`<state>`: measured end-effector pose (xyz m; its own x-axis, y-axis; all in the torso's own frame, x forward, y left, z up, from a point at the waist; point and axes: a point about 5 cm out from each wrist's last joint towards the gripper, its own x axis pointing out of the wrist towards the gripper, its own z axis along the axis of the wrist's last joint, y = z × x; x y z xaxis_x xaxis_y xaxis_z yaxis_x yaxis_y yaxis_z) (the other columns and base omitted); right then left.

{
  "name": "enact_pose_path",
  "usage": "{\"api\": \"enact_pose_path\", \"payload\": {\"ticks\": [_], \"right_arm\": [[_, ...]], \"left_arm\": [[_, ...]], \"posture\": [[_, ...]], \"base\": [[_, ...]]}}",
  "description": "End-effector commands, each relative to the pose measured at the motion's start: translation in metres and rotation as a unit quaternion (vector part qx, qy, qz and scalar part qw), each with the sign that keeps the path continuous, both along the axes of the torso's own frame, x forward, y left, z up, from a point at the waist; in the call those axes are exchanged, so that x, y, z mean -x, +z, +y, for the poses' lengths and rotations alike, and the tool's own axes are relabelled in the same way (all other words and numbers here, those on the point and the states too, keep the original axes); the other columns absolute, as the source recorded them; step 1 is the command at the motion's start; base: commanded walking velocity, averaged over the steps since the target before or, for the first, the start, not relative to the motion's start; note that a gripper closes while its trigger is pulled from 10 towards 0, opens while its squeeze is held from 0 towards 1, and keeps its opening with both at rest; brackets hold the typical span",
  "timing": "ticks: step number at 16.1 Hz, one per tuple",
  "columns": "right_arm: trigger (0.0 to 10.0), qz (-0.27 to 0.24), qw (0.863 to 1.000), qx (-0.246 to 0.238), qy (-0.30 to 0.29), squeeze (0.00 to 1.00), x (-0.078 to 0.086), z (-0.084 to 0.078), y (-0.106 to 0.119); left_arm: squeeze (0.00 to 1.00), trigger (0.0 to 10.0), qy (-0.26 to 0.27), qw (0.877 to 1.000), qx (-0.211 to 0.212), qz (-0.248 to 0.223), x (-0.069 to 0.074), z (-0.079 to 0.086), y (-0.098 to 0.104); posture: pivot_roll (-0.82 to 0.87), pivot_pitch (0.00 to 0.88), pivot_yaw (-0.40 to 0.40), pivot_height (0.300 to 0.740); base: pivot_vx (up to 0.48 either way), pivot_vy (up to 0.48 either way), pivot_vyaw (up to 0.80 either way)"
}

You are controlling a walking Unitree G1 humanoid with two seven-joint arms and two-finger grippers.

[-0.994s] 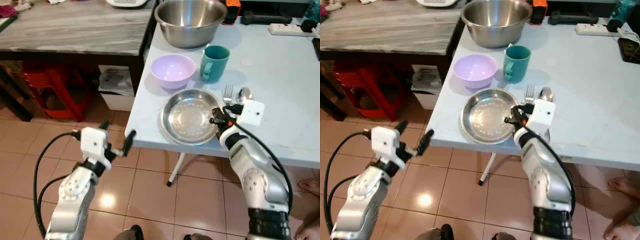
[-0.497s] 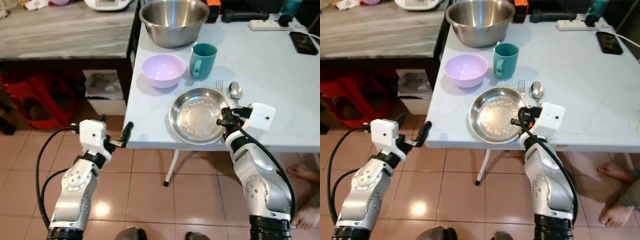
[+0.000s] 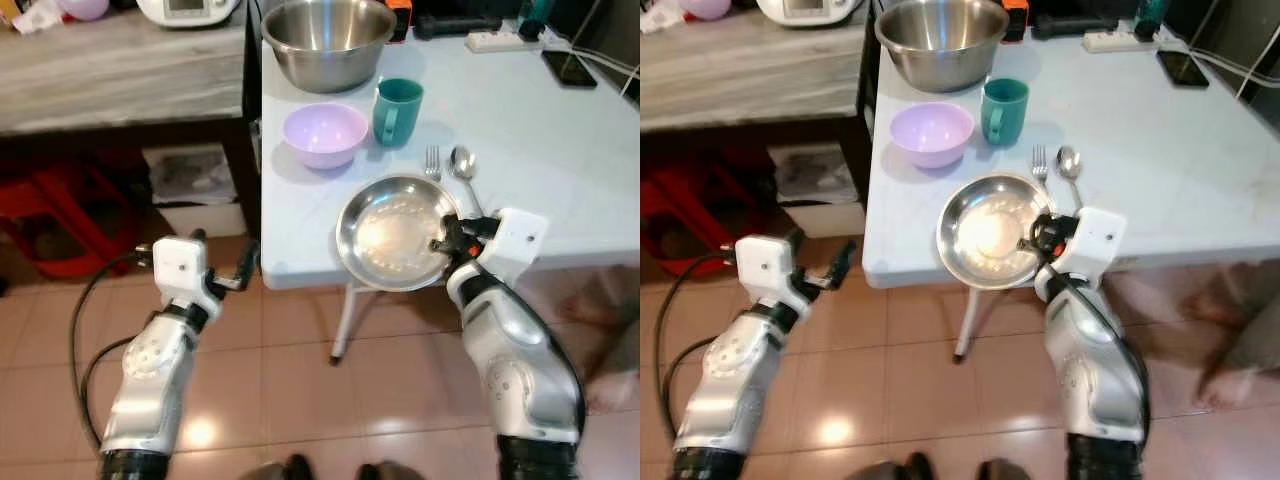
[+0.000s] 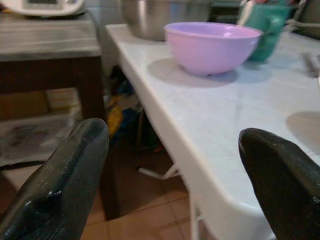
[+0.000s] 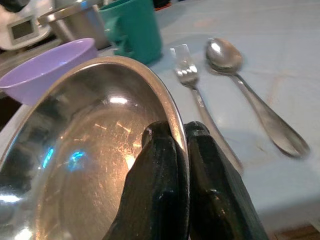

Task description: Setting the table

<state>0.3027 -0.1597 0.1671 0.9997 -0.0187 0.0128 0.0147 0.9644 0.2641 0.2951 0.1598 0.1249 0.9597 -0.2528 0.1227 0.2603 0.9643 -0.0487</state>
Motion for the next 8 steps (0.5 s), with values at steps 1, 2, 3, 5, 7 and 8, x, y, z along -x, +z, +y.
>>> {"api": "enact_pose_path", "payload": {"ticks": [1,2,3,5,7,8], "right_arm": [[10.0,-0.011,1.0,0.006,0.004,0.0,0.0008,0.0027,0.0033],[10.0,-0.014,1.0,0.009,0.006,0.0,0.0007,0.0033,0.0042],[10.0,-0.019,1.0,0.013,0.008,0.0,0.0014,0.0036,0.0047],[10.0,-0.025,0.999,0.019,0.01,0.0,0.0023,0.0041,0.0055],[10.0,-0.028,0.999,0.02,0.01,0.0,0.0025,0.0045,0.0064],[10.0,-0.029,0.999,0.02,0.01,0.0,0.0026,0.0042,0.0067]], "left_arm": [[0.0,10.0,0.012,1.0,-0.005,0.002,0.0002,0.0047,-0.0016],[0.0,10.0,0.013,1.0,-0.004,0.002,-0.0004,0.0037,-0.0018],[0.0,10.0,0.015,1.0,-0.002,0.002,-0.0011,0.0036,-0.0021],[0.0,10.0,0.019,1.0,-0.001,0.002,-0.0018,0.0039,-0.0021],[0.0,10.0,0.021,1.0,0.002,0.002,-0.0026,0.0039,-0.0021],[0.0,10.0,0.021,1.0,0.003,0.002,-0.0027,0.0033,-0.0024]], "posture": [[-0.14,0.139,0.066,0.74],[-0.14,0.137,0.066,0.74],[-0.14,0.133,0.067,0.74],[-0.14,0.131,0.066,0.74],[-0.14,0.131,0.066,0.74],[-0.14,0.133,0.067,0.74]], "base": [[0.0,0.368,0.0],[0.0,0.394,0.0],[0.0,0.398,0.0],[0.0,0.401,0.0],[0.0,0.412,0.0],[0.0,0.412,0.0]]}}
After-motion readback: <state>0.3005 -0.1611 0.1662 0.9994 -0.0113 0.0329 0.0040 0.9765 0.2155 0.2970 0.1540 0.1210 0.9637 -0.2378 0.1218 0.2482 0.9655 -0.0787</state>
